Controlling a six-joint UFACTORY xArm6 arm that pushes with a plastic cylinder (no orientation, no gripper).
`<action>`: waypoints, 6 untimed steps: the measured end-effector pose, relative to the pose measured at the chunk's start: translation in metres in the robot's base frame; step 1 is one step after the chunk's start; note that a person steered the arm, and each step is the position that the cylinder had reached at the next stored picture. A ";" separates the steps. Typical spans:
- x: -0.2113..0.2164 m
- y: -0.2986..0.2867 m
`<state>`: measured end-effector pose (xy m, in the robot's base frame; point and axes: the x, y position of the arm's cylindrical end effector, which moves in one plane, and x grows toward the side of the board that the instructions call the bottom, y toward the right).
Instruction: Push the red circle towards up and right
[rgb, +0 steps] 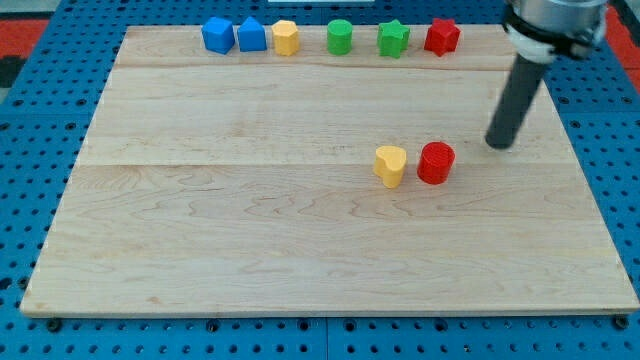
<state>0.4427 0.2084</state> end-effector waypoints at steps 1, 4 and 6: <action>0.011 -0.100; -0.036 -0.207; -0.046 -0.131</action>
